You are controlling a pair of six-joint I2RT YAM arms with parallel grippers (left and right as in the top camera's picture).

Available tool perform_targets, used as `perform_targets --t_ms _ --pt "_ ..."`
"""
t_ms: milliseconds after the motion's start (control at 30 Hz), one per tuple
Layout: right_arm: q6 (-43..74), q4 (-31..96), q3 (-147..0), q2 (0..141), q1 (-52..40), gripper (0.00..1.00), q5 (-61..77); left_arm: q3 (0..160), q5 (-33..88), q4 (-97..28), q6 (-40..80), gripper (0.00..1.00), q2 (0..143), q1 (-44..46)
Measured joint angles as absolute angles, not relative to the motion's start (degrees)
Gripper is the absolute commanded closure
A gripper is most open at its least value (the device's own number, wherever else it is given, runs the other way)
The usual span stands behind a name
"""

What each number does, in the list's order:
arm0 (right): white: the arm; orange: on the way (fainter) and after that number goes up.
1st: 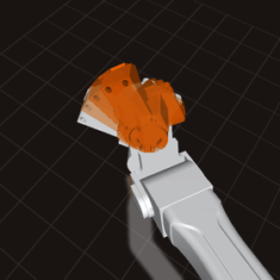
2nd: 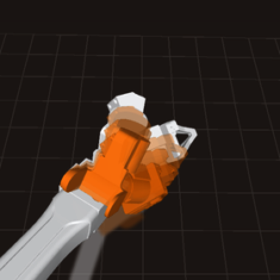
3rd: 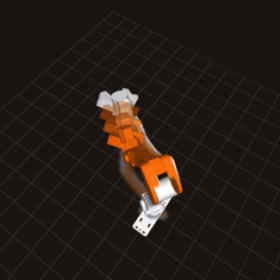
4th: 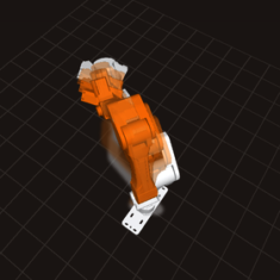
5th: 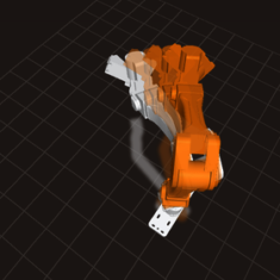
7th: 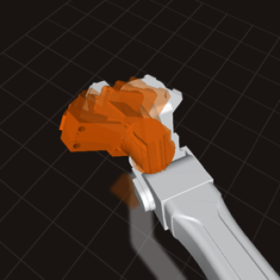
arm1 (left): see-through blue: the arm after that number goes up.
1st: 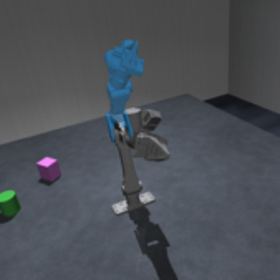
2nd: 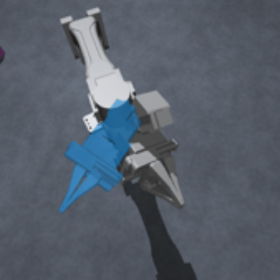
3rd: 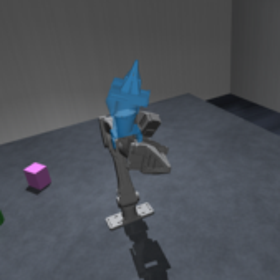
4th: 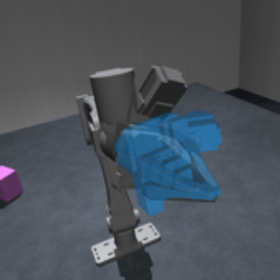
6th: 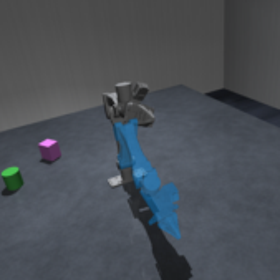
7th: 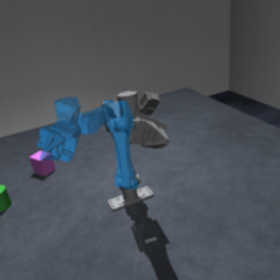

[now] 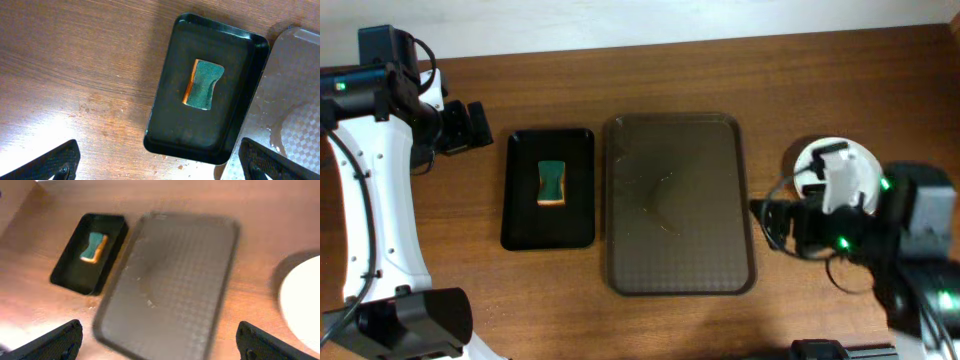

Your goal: Clean dirty plates on tray and stack at the side

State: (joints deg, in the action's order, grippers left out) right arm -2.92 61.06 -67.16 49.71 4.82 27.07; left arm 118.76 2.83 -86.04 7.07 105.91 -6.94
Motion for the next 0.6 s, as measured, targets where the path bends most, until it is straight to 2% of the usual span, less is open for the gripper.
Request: perform_targets --t_ms 100,133,233,367,467,600 --pt "-5.43 57.52 -66.85 40.86 4.82 0.02 17.93 118.76 2.81 -86.06 7.07 0.00 105.91 -6.94" --pt "-6.00 52.56 -64.58 37.15 4.82 0.02 15.11 118.76 2.83 -86.11 7.07 0.00 105.91 -6.94" --pt "-6.70 37.69 -50.33 24.53 4.82 0.02 8.93 118.76 2.90 -86.17 7.09 0.00 105.91 -6.94" --pt "-6.90 26.70 -24.97 8.10 4.82 0.02 6.83 118.72 2.83 -86.08 7.07 0.00 105.91 -6.94" --pt "-6.96 17.26 -15.57 1.32 4.82 0.02 6.42 118.72 2.83 -86.04 7.07 0.00 105.91 -6.94" --pt "-7.11 1.63 -4.60 0.75 4.82 0.02 6.46 118.72 2.83 -86.06 7.07 0.00 105.91 -6.94"
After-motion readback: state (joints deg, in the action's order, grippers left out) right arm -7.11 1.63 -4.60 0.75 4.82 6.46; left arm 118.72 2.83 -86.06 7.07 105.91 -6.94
